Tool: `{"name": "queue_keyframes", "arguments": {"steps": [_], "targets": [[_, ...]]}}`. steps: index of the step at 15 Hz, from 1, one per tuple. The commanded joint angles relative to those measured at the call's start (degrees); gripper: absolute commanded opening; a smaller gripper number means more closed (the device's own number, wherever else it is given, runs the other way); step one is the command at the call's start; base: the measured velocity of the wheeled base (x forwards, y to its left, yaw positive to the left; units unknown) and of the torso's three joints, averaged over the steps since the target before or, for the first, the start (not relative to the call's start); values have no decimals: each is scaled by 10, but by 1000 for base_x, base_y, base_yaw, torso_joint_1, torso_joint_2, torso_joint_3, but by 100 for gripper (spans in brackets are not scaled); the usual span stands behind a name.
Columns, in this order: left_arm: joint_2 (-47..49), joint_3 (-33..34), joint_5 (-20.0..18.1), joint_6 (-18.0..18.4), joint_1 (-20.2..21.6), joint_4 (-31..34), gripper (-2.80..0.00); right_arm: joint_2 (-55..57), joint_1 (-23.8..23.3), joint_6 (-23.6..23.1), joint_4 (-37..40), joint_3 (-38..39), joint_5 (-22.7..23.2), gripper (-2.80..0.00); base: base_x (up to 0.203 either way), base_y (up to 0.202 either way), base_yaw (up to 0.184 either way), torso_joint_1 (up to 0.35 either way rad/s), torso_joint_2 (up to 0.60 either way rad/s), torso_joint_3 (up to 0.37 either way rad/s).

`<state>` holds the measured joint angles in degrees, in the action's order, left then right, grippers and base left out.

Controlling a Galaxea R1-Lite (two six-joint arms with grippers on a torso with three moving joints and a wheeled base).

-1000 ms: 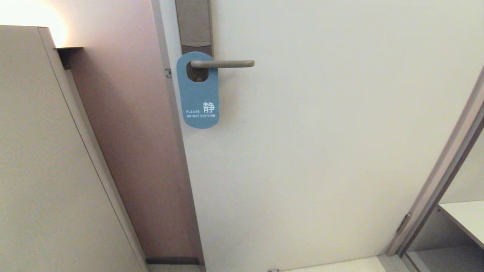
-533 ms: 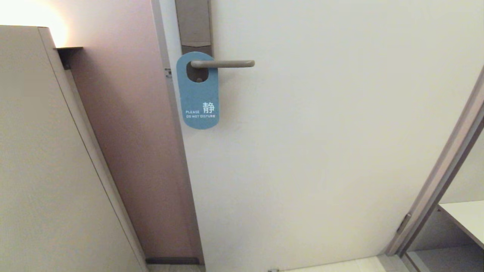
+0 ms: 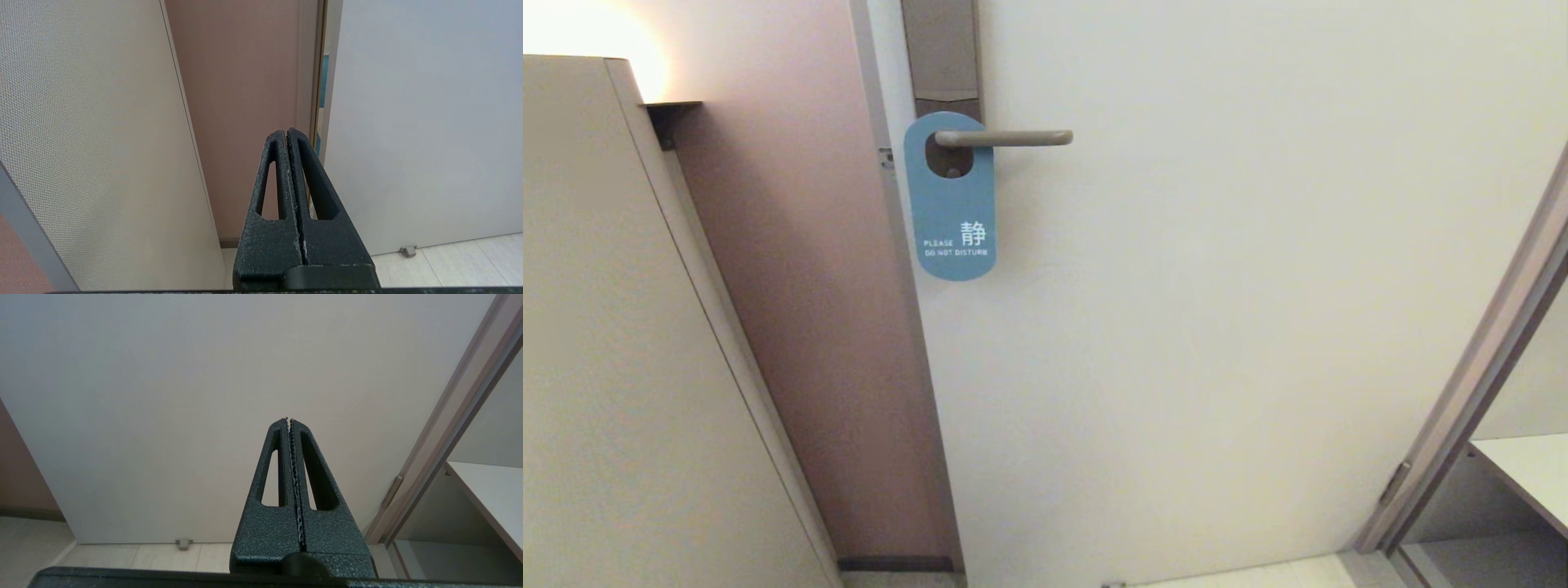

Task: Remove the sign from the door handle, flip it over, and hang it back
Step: Take down the sign

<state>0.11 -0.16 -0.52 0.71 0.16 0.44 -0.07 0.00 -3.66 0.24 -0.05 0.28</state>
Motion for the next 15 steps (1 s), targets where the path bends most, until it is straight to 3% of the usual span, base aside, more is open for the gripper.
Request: {"name": "queue_keyframes", "arguments": {"steps": [1,15], "targets": [[0,1,0,0,0,0,-280,1,0,0,0,0,1,-280,0,0,0,0,0,0],[0,-1,0,11,-1,3,-280,1,0,0,0,0,1,-280,0,0,0,0,0,0]]}}
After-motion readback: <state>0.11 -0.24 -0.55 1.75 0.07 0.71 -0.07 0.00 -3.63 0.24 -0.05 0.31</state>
